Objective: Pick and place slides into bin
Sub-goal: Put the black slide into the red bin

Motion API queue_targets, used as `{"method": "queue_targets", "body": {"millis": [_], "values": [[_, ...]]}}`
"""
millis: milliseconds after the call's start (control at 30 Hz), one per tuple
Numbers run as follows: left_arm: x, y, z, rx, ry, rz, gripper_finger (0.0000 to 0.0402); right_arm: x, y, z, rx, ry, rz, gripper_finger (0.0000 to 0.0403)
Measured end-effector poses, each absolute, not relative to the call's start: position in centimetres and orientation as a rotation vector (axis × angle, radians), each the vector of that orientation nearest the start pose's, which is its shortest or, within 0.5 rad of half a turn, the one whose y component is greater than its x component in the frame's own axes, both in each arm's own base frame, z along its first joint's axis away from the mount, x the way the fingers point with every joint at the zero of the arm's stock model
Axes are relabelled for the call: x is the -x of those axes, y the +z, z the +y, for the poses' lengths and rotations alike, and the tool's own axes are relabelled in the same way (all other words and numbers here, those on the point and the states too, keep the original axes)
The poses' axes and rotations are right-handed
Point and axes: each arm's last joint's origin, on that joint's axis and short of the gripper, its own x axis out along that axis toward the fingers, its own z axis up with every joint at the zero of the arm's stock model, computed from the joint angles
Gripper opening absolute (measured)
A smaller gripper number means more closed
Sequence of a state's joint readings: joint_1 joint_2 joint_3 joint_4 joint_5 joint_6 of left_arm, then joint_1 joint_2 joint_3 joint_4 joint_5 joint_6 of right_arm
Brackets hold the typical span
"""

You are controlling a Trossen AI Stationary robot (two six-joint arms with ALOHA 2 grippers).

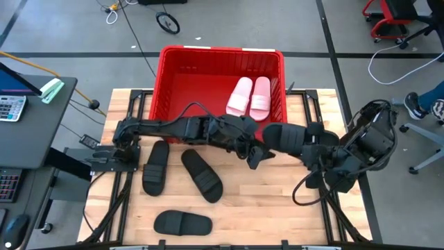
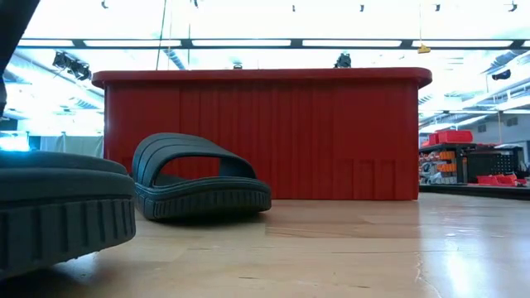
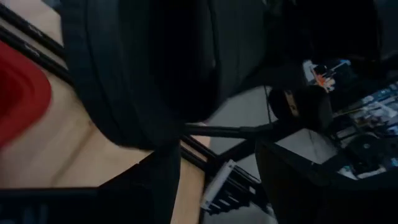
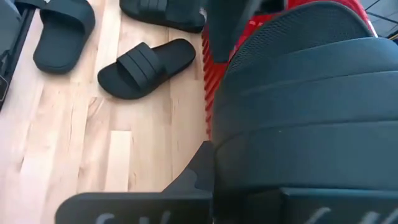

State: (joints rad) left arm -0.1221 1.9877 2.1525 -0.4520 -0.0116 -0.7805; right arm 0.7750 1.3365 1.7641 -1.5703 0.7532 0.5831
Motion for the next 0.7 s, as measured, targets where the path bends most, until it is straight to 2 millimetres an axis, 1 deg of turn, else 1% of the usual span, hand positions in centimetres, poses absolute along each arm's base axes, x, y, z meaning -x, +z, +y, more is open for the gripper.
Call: {"method": "queue_targets", "body": {"millis": [167, 300, 500, 700], "values": [[-45.1, 42.2, -4.1, 0.71, 0.01, 0.249, 0.022, -15.6, 43.3, 12.5, 0.251, -0.216, 0.783, 0.0007], [-45.1, 42.4, -3.4, 0.701, 0.016, 0.227, 0.0216, -16.4, 42.9, 13.0, 0.276, -0.215, 0.793, 0.0008], [-45.1, 42.5, -3.3, 0.697, 0.017, 0.222, 0.0213, -17.6, 42.6, 12.7, 0.298, -0.24, 0.808, 0.0007], [-45.3, 42.3, -3.3, 0.687, 0.021, 0.214, 0.0204, -19.2, 43.1, 12.1, 0.257, -0.235, 0.754, 0.0008]]}}
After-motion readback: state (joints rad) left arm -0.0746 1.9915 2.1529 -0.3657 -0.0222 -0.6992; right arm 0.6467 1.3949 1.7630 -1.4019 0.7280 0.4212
